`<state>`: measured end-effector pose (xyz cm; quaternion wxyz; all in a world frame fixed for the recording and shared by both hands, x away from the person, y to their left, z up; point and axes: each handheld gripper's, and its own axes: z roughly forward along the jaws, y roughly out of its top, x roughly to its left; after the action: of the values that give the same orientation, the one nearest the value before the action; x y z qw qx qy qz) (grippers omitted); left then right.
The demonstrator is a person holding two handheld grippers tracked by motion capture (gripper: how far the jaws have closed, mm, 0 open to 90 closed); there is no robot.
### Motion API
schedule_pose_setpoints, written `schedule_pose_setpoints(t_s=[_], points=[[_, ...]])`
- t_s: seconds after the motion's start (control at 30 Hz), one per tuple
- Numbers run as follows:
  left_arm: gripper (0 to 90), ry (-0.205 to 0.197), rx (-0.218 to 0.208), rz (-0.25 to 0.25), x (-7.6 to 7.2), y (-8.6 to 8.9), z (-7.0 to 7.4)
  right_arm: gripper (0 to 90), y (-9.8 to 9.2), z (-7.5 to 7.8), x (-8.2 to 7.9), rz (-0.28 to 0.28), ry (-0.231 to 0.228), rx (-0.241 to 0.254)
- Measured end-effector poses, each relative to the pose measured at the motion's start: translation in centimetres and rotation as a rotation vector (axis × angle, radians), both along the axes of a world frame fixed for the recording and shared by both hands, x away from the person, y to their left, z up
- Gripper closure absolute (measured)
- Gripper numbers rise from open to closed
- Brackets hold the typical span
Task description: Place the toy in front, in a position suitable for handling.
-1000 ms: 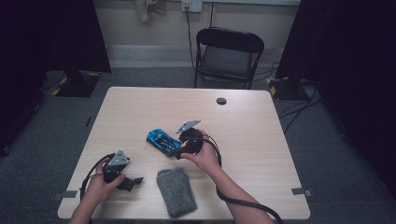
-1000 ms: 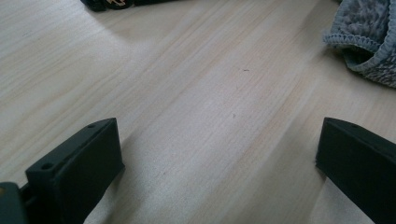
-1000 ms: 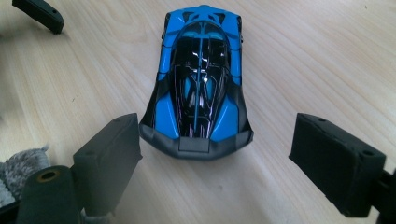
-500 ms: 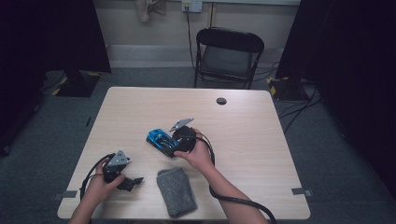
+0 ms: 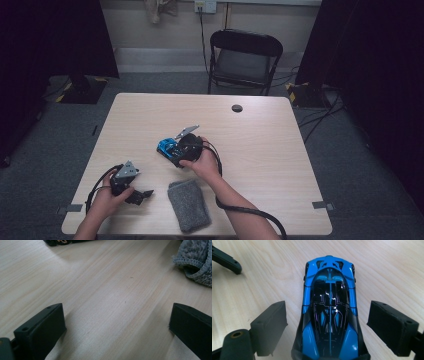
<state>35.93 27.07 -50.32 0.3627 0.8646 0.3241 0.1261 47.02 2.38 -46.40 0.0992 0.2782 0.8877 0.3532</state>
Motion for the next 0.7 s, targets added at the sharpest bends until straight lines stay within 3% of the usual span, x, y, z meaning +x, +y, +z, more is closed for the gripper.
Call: schedule_pose_setpoints(t_s=[0.7], points=[[0.0,0.001,-0.001,0.002,0.0,0.0,0.0,14.9,1.9,-2.0,1.8,-0.007,0.016,-0.035]])
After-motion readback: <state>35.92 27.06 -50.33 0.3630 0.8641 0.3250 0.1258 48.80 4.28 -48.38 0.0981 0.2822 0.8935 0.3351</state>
